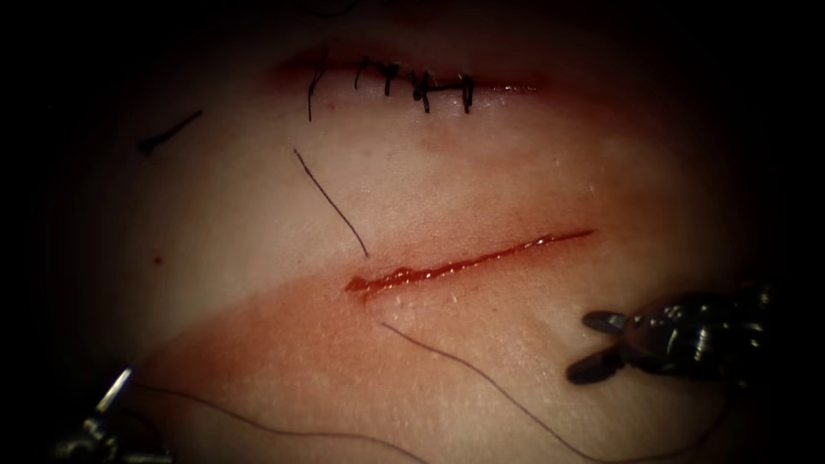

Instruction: Wound Closure

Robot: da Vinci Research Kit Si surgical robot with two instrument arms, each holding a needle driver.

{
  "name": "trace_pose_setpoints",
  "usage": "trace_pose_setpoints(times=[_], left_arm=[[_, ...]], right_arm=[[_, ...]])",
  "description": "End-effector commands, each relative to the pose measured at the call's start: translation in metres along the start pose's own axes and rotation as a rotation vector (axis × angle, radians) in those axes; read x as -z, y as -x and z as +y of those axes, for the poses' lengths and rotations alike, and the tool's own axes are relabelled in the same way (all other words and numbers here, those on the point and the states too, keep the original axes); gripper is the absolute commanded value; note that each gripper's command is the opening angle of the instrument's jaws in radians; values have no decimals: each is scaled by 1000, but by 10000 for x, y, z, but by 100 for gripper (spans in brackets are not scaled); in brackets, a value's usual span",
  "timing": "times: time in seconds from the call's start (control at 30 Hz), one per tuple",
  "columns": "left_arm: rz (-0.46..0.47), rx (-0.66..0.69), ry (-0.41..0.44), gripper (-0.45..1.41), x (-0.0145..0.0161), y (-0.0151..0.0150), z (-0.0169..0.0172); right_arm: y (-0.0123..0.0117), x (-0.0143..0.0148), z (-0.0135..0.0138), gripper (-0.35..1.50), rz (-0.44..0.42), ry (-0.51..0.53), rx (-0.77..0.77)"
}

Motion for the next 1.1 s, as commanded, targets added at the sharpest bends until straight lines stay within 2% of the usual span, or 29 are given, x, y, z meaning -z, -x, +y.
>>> trace_pose_setpoints(times=[0.03,0.07,0.1,0.13,0.17,0.23,0.37,0.4,0.43,0.47,0.53,0.57,0.67,0.7,0.73,0.77,0.83,0.87,1.03,1.1], left_arm=[[0,1,3,121,-7,5,6],[-21,29,69,121,0,0,13],[-21,29,69,121,0,0,13],[-72,43,122,121,5,-10,17],[-91,56,141,121,7,-17,18],[-106,94,188,121,7,-53,5],[-8,130,195,121,4,-93,-14],[16,141,221,121,0,-110,-21],[16,141,221,121,0,-110,-21],[40,152,245,121,-8,-130,-27],[51,156,256,121,-11,-138,-29],[75,164,281,120,-21,-157,-32],[106,176,301,118,-49,-186,-32],[106,176,301,118,-49,-186,-32],[112,177,301,118,-58,-191,-31],[121,177,304,116,-80,-198,-27],[124,175,304,116,-91,-200,-25],[129,170,296,113,-116,-203,-17],[95,109,301,103,-177,-210,7],[57,46,310,96,-214,-213,22]], right_arm=[[3,-7,-4,148,-2,-4,-1],[5,-6,-3,148,-3,-2,-2],[5,-6,-3,148,-3,-2,-2],[5,-6,-3,148,-5,0,-4],[5,-6,-4,148,-5,1,-5],[4,-6,-5,148,-5,2,-6],[4,-6,-5,148,-5,2,-6],[4,-6,-5,148,-6,2,-6],[4,-6,-5,148,-6,2,-6],[4,-6,-5,148,-6,2,-6],[4,-6,-4,148,-6,2,-6],[5,-5,-4,148,-6,2,-6],[7,-3,-2,148,-7,0,-5],[7,-3,-2,148,-7,0,-5],[8,-2,0,148,-7,-1,-5],[9,3,5,148,-4,-1,-7],[10,5,7,148,-1,0,-10],[12,13,14,146,-1,5,-14],[14,36,38,146,18,39,-23],[14,47,49,146,22,63,-31]])
